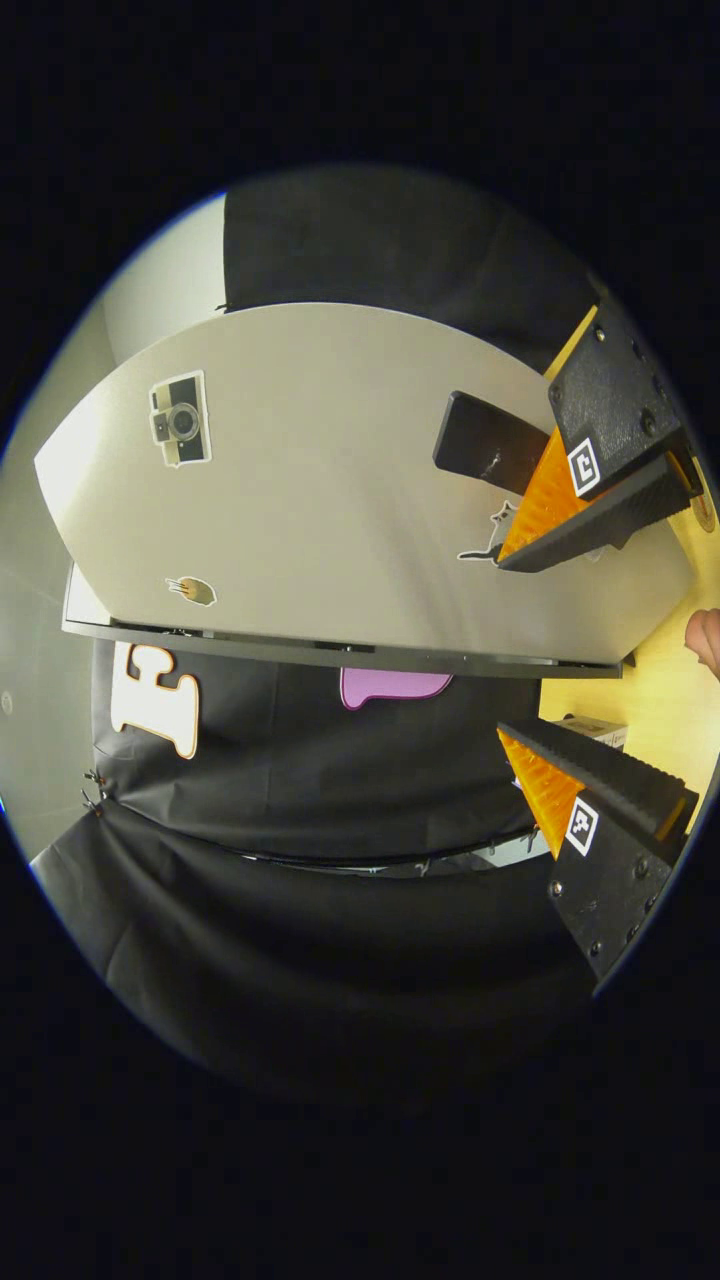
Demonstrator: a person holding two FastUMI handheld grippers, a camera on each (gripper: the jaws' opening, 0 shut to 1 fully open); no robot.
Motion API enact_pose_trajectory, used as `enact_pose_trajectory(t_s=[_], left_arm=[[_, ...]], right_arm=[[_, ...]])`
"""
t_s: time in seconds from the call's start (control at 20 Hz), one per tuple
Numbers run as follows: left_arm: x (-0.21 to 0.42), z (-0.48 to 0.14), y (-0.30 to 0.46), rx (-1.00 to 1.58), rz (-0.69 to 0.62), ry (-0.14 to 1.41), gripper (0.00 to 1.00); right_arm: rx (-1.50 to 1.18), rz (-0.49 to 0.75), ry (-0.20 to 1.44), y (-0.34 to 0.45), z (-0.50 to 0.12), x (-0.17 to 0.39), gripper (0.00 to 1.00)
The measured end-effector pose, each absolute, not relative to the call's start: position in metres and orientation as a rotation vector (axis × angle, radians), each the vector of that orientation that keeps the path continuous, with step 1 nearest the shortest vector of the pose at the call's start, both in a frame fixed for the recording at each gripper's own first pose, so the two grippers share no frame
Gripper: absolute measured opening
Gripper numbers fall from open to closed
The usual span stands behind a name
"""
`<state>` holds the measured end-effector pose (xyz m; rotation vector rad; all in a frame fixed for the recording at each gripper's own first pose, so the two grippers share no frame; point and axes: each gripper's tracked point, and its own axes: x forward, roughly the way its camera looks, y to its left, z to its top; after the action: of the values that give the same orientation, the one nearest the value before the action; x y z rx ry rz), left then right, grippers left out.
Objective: Grasp the bottle in the cabinet with the left hand and place it on the coaster, then close the right door with the right hand and the left door with the left hand.
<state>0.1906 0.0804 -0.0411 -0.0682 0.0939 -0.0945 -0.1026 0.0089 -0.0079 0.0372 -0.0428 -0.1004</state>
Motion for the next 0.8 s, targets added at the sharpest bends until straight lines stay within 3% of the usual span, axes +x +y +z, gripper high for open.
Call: enact_pose_trajectory(t_s=[0.25, 0.35, 0.4, 0.75, 0.8], left_arm=[[0.197, -0.041, 0.061, -0.058, -0.105, 0.081, 0.93], [0.202, -0.040, 0.050, -0.058, -0.114, 0.070, 0.89], [0.205, -0.040, 0.043, -0.059, -0.120, 0.070, 0.94], [0.231, -0.048, 0.006, -0.080, -0.142, 0.062, 0.96], [0.235, -0.049, 0.000, -0.090, -0.151, 0.065, 0.92]], right_arm=[[0.057, -0.116, -0.032, -0.004, -0.013, -0.081, 0.93], [0.057, -0.121, -0.033, -0.008, -0.014, -0.071, 0.93], [0.054, -0.116, -0.030, -0.009, -0.016, -0.064, 0.93], [0.015, -0.081, -0.063, -0.021, -0.019, -0.009, 0.95], [0.016, -0.078, -0.063, -0.024, -0.020, 0.001, 0.93]])
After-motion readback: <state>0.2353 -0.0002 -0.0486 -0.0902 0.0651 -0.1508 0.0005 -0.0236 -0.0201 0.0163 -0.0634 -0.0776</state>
